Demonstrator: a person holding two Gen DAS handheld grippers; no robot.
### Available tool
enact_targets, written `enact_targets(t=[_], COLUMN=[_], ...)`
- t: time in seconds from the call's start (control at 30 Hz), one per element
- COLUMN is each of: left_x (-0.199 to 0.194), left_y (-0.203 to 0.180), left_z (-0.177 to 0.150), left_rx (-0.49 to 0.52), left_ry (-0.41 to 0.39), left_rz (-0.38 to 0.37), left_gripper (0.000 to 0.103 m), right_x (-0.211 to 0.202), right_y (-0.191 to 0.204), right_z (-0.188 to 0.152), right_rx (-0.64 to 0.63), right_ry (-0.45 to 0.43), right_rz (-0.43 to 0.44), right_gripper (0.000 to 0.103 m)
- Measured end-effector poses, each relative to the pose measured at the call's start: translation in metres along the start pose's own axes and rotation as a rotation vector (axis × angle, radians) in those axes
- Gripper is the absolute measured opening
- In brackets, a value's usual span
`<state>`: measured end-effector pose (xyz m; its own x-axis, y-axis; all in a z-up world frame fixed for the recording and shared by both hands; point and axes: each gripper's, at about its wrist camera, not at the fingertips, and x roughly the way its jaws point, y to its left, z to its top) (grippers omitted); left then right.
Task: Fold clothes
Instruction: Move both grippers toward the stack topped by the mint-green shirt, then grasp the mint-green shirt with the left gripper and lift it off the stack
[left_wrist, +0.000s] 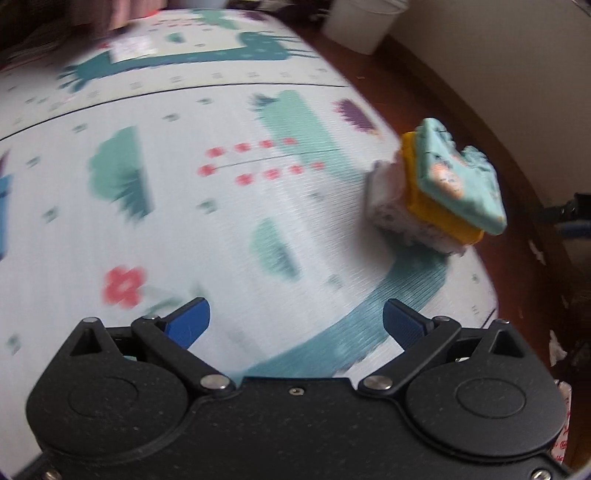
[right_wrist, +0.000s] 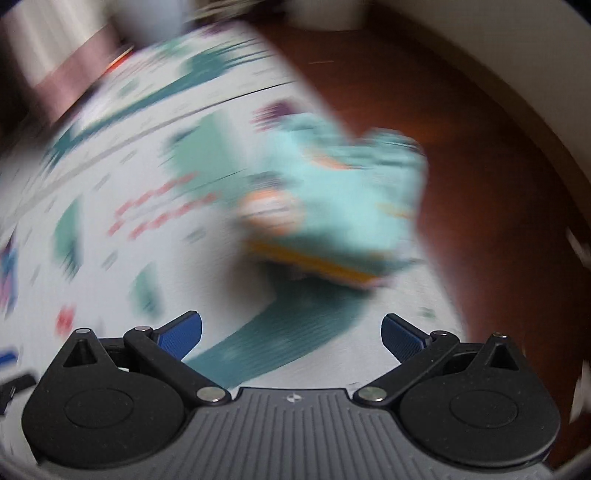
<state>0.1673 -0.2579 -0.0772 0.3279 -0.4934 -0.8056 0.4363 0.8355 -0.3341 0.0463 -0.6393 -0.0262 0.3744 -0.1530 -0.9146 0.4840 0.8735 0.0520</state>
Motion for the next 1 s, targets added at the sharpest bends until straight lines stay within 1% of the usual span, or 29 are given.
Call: enact_targets(t=[0.07, 0.13, 0.17, 0.2, 0.23, 0.3, 0.37, 0.4, 0.47, 0.5, 0.53, 0.57, 0.63, 0.7, 0.77, 0.87, 0.9, 0.93, 0.97, 1.0], left_x=[0.024, 0.048, 0.059, 0.069, 0.080, 0.100, 0.121, 0.132, 0.153, 0.163, 0.172, 0.181, 0.195, 0.207, 0.219, 0.237, 0.241, 0.244, 0.247, 0.247], left_y=[-0.018, -0.039, -0.050, -0.061, -0.073, -0.093, -0.113, -0.121, -0.138, -0.146, -0.153, -0.159, -0.172, -0.185, -0.197, -0.213, -0.217, -0.220, -0.224, -0.228], left_z=[0.015, 0.032, 0.042, 0.051, 0.061, 0.080, 0.101, 0.110, 0.130, 0.138, 0.146, 0.153, 0.166, 0.177, 0.186, 0.197, 0.199, 0.200, 0.201, 0.199], left_rx=[0.030, 0.072, 0.099, 0.127, 0.154, 0.184, 0.217, 0.235, 0.268, 0.282, 0.296, 0.305, 0.322, 0.350, 0.372, 0.392, 0.398, 0.406, 0.420, 0.444], left_ry=[-0.002, -0.003, -0.009, -0.019, -0.024, -0.035, -0.051, -0.062, -0.084, -0.094, -0.105, -0.113, -0.128, -0.145, -0.153, -0.136, -0.130, -0.123, -0.114, -0.109], left_rz=[-0.032, -0.056, -0.066, -0.075, -0.083, -0.100, -0.118, -0.121, -0.128, -0.135, -0.144, -0.153, -0.170, -0.176, -0.176, -0.156, -0.154, -0.154, -0.145, -0.132], left_gripper=[0.100, 0.099, 0.096, 0.092, 0.090, 0.082, 0.077, 0.073, 0.072, 0.069, 0.067, 0.066, 0.063, 0.059, 0.057, 0.057, 0.053, 0.046, 0.028, 0.007], right_x=[0.008, 0.017, 0.020, 0.022, 0.025, 0.037, 0.050, 0.056, 0.068, 0.073, 0.077, 0.079, 0.084, 0.089, 0.094, 0.099, 0.100, 0.100, 0.100, 0.101], right_y=[-0.040, -0.073, -0.080, -0.086, -0.088, -0.085, -0.080, -0.078, -0.075, -0.075, -0.075, -0.077, -0.079, -0.082, -0.085, -0.089, -0.089, -0.090, -0.092, -0.094], right_z=[-0.007, -0.019, -0.024, -0.031, -0.037, -0.044, -0.048, -0.049, -0.052, -0.054, -0.055, -0.057, -0.061, -0.065, -0.069, -0.073, -0.074, -0.075, -0.076, -0.077], right_rx=[0.113, 0.230, 0.270, 0.300, 0.315, 0.312, 0.292, 0.279, 0.258, 0.245, 0.235, 0.236, 0.239, 0.242, 0.245, 0.246, 0.244, 0.243, 0.246, 0.255], right_ry=[-0.035, -0.085, -0.106, -0.146, -0.192, -0.237, -0.265, -0.277, -0.296, -0.302, -0.307, -0.305, -0.301, -0.297, -0.293, -0.286, -0.284, -0.282, -0.281, -0.280], right_rz=[-0.008, 0.008, 0.016, 0.027, 0.042, 0.051, 0.055, 0.055, 0.055, 0.059, 0.064, 0.073, 0.090, 0.107, 0.125, 0.141, 0.141, 0.141, 0.141, 0.144], right_gripper=[0.103, 0.103, 0.103, 0.103, 0.103, 0.102, 0.096, 0.094, 0.088, 0.085, 0.074, 0.065, 0.065, 0.065, 0.065, 0.065, 0.065, 0.065, 0.065, 0.065])
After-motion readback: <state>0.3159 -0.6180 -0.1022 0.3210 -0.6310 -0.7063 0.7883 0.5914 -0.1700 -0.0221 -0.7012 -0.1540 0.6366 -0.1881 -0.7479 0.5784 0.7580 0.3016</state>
